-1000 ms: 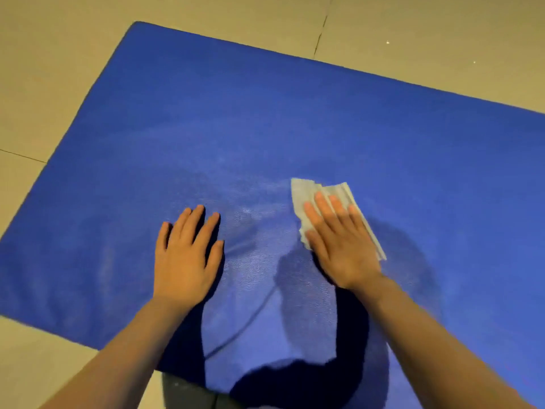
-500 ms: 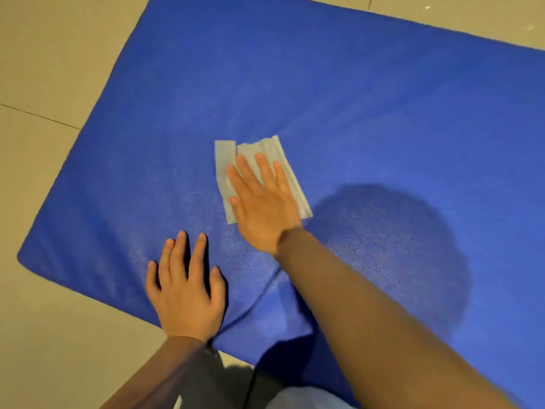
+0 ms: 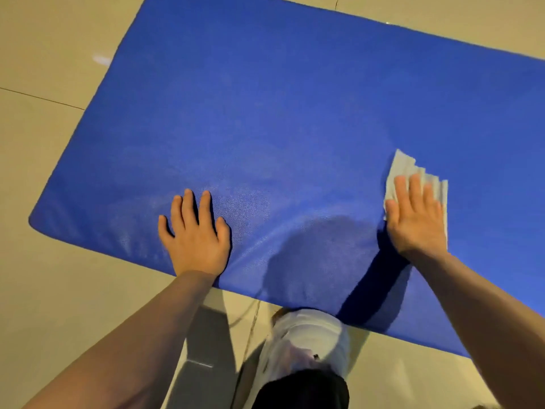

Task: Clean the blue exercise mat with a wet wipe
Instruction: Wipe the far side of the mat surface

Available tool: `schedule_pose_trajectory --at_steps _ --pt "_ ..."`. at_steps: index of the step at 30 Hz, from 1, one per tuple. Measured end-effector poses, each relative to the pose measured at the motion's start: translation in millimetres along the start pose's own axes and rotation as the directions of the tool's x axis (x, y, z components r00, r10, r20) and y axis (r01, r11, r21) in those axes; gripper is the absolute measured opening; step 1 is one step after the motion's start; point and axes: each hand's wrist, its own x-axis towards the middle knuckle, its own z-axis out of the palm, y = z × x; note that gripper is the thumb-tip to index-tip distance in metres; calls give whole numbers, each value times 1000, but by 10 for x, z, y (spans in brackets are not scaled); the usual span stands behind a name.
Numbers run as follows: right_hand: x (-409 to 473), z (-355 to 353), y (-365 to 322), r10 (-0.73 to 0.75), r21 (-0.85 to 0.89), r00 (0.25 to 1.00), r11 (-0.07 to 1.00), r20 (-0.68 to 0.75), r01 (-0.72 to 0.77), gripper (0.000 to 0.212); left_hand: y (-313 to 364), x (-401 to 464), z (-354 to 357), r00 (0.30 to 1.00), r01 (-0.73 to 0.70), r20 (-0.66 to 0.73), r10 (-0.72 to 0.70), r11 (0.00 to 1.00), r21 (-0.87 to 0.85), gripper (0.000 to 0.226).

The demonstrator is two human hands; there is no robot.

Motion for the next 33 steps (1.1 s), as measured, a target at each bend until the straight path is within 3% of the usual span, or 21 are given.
schedule_pose_trajectory --at_steps 3,7,10,12,13,15,18,20,26,30,31,33 --pt "-450 81 101 171 36 985 985 28 -172 83 8 -2 2 1000 -1 16 1 1000 -16 67" --pt "-469 -48 -723 218 175 975 962 -35 -208 74 30 -41 14 1000 -6 -16 6 1000 -12 66" --pt "-352 -63 -1525 -68 197 985 975 -156 99 62 25 -32 17 1000 9 -28 -10 1000 -15 62" --pt "-326 17 -1990 -319 140 913 922 -253 361 56 26 -36 36 999 -1 -54 1 1000 3 59" --pt "-346 34 -2185 -402 122 885 891 -237 437 55 24 -35 47 998 -8 -69 9 1000 9 58" --pt "-414 15 -2398 -484 117 856 854 -179 507 57 0 -21 66 995 -14 -98 16 1000 20 55" --pt "-444 -32 -2217 -502 255 806 773 -314 581 52 -5 -36 69 996 -4 -93 5 1000 6 54" --pt "-453 -140 -1982 -397 311 845 802 -359 510 50 7 -42 30 996 -6 -88 6 1000 -1 53" --pt "-764 -44 -1057 18 366 971 928 -240 73 52 12 -34 -57 998 65 -19 -67 990 -123 64" --pt "-829 124 -964 66 263 971 965 -231 -3 53 93 36 -228 991 125 -14 -136 940 -317 64" --pt "-821 136 -979 75 258 967 966 -245 -9 53 166 38 -283 996 71 -28 -88 924 -376 58" --pt "-811 161 -970 92 264 957 964 -275 -17 53 394 27 -370 982 -188 -90 165 888 -420 42"
